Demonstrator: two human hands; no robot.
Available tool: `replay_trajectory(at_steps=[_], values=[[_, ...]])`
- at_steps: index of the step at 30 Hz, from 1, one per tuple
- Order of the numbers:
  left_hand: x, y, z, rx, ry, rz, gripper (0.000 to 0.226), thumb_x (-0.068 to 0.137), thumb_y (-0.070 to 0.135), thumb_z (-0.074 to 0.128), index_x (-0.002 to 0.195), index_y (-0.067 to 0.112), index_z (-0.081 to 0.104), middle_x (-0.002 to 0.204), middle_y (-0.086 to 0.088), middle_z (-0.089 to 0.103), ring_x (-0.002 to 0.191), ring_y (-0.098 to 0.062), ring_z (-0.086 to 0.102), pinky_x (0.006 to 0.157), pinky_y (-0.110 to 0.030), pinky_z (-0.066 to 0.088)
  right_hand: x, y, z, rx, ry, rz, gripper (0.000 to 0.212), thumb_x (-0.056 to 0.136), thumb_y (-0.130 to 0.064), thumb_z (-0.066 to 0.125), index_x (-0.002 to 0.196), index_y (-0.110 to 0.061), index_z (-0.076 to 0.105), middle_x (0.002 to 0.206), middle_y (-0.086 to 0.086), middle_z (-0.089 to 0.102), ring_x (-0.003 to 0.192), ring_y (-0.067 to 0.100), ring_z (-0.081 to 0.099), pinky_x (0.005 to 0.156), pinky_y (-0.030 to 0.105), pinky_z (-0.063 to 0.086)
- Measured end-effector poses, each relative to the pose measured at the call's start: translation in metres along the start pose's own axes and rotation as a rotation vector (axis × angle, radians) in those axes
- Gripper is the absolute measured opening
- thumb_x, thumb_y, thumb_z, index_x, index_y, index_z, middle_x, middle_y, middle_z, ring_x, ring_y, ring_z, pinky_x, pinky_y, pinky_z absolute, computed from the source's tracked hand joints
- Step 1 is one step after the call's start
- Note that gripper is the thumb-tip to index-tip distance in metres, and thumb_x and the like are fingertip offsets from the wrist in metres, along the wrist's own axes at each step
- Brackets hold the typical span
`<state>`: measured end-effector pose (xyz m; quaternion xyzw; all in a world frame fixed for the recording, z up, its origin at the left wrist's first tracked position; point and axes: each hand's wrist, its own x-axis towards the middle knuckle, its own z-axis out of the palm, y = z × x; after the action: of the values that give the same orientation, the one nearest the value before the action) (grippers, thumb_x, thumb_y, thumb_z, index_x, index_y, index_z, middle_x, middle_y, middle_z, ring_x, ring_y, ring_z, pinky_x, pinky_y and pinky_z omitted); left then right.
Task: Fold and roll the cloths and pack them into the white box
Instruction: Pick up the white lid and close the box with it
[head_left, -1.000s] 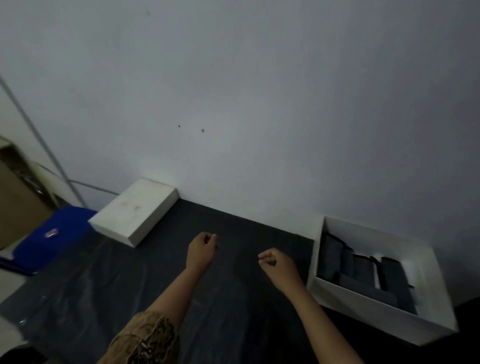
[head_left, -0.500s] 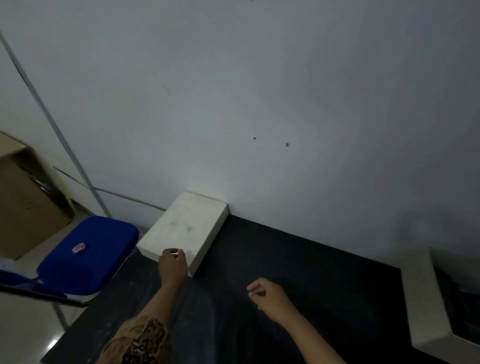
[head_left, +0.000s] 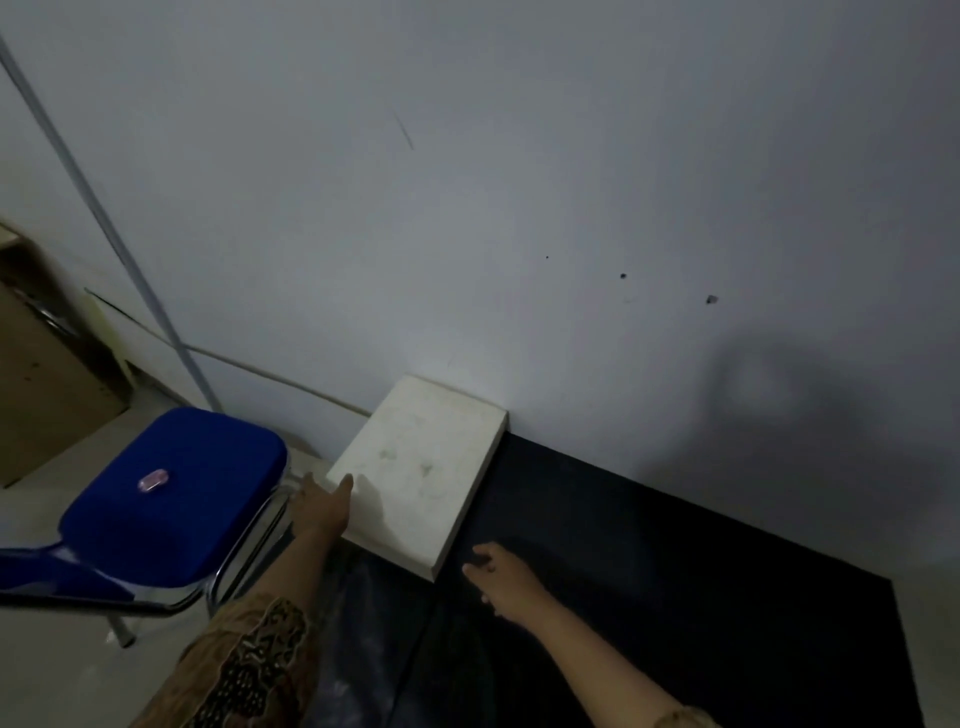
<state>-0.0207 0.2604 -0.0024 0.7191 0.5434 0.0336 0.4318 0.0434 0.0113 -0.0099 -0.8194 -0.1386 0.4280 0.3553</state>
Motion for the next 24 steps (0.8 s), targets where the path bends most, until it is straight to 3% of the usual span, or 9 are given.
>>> replay_trajectory(at_steps=[5,8,10,12,15,20,24], values=[[0.006,-0.014,0.005,0.086,0.021,0.009,0.058,0.096,0.048,0.031,0.131,0.006,0.050,0.135,-0.024,0.050,0.124,-0.039,0.048,0.105,-0.048,0.039,0.014,-0.005,0.008,0.063,0.038,0.068,0.065,0.093,-0.048,0.048,0.146,-0.014,0.034,0.145,0.013,0.043,0.124,0.026,0.050,0.104,0.035,0.043],[-0.010,-0.025,0.017,0.092,-0.074,0.003,0.069,0.096,0.055,0.018,0.097,0.003,0.065,0.114,-0.025,0.062,0.111,-0.037,0.058,0.102,-0.046,0.043,0.019,0.001,0.007,0.148,0.132,0.116,0.062,0.095,-0.048,0.044,0.143,-0.009,0.038,0.145,0.015,0.043,0.130,0.029,0.046,0.109,0.034,0.038],[-0.023,-0.032,0.029,0.026,-0.067,-0.002,0.072,0.095,0.056,0.020,0.076,0.003,0.065,0.102,-0.027,0.066,0.103,-0.038,0.062,0.100,-0.048,0.045,0.019,0.007,0.006,0.204,0.185,0.144,0.061,0.095,-0.048,0.044,0.143,-0.010,0.038,0.146,0.016,0.041,0.130,0.030,0.044,0.108,0.033,0.037],[-0.035,-0.036,0.040,-0.080,-0.034,-0.041,0.073,0.094,0.058,0.023,0.097,-0.001,0.066,0.114,-0.028,0.062,0.112,-0.038,0.057,0.104,-0.049,0.041,0.018,0.014,0.004,0.266,0.216,0.170,0.063,0.092,-0.051,0.047,0.143,-0.014,0.037,0.147,0.013,0.037,0.130,0.030,0.043,0.107,0.035,0.037],[-0.050,-0.042,0.055,-0.209,-0.030,-0.063,0.068,0.094,0.057,0.031,0.128,0.002,0.052,0.133,-0.024,0.052,0.124,-0.038,0.049,0.107,-0.048,0.036,0.009,0.022,-0.002,0.412,0.213,0.203,0.065,0.084,-0.060,0.054,0.139,-0.027,0.039,0.142,0.005,0.037,0.122,0.024,0.044,0.095,0.033,0.039],[-0.072,-0.040,0.071,-0.306,-0.039,-0.118,0.071,0.092,0.060,0.032,0.132,0.003,0.048,0.138,-0.022,0.048,0.124,-0.037,0.049,0.110,-0.047,0.036,-0.007,0.029,-0.017,0.676,0.249,0.061,0.058,0.077,-0.051,0.070,0.124,-0.031,0.042,0.128,-0.003,0.054,0.107,0.012,0.054,0.086,0.033,0.044],[-0.098,-0.027,0.084,-0.417,-0.063,-0.186,0.074,0.091,0.063,0.027,0.135,0.005,0.045,0.143,-0.018,0.046,0.128,-0.035,0.046,0.110,-0.042,0.032,-0.022,0.024,-0.038,0.773,0.327,0.011,0.060,0.068,-0.043,0.081,0.117,-0.030,0.049,0.118,-0.002,0.061,0.105,0.020,0.062,0.093,0.046,0.054]])
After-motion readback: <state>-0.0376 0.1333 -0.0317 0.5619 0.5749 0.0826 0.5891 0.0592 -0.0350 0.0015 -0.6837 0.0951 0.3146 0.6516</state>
